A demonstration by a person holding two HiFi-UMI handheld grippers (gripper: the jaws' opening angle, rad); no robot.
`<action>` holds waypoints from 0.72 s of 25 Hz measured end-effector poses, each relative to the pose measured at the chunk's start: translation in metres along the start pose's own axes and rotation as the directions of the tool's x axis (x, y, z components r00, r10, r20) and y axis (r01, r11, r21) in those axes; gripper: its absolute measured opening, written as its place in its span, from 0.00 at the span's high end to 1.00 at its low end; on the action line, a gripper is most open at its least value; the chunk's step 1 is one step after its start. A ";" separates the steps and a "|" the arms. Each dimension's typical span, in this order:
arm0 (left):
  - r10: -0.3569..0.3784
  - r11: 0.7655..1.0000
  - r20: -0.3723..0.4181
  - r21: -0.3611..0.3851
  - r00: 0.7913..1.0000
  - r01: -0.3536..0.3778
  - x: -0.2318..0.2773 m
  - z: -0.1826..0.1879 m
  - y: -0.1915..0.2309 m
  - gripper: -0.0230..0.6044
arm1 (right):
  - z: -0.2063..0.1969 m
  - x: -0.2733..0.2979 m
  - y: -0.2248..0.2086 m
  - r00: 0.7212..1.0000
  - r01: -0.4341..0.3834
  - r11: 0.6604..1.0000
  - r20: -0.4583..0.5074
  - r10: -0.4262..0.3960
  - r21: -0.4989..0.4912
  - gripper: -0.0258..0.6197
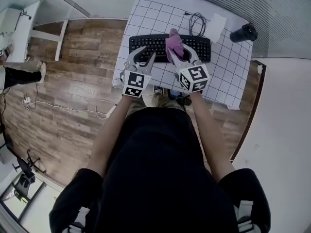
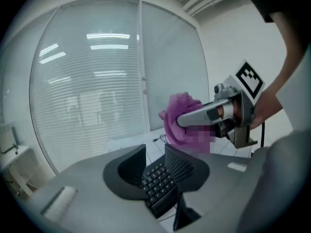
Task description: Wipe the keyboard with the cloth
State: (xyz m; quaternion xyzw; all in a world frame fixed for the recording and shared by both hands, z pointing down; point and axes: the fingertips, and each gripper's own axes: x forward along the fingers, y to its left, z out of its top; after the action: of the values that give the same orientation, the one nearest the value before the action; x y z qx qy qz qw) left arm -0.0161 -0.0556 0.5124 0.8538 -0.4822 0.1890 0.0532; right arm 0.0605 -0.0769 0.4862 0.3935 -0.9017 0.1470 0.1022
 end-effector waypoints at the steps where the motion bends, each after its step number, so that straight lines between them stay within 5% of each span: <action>1: 0.015 1.000 0.040 0.007 0.999 -0.015 -0.005 0.018 -0.003 0.80 | 0.010 -0.011 -0.001 0.999 0.022 1.000 0.033 -0.022 -0.020 0.79; 5: 0.083 0.997 0.178 -0.013 0.981 -0.082 -0.033 0.074 -0.015 0.95 | 0.041 -0.058 0.010 0.986 0.093 0.993 0.144 -0.082 -0.074 0.79; 9: 0.134 0.990 0.256 -0.066 0.957 -0.121 -0.060 0.099 -0.030 0.96 | 0.061 -0.099 0.027 0.960 0.186 0.974 0.233 -0.153 -0.128 0.80; 18: 0.038 0.999 0.335 -0.031 0.941 -0.029 -0.125 0.110 -0.061 0.96 | 0.062 -0.161 0.072 0.892 0.389 0.910 0.304 -0.334 -0.144 0.80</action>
State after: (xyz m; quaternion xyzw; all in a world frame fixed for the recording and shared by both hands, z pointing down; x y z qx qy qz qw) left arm 0.0072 0.0467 0.3702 0.8644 -0.5011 0.0355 -0.0223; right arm 0.1112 0.0575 0.3664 0.5591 -0.8277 -0.0220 0.0423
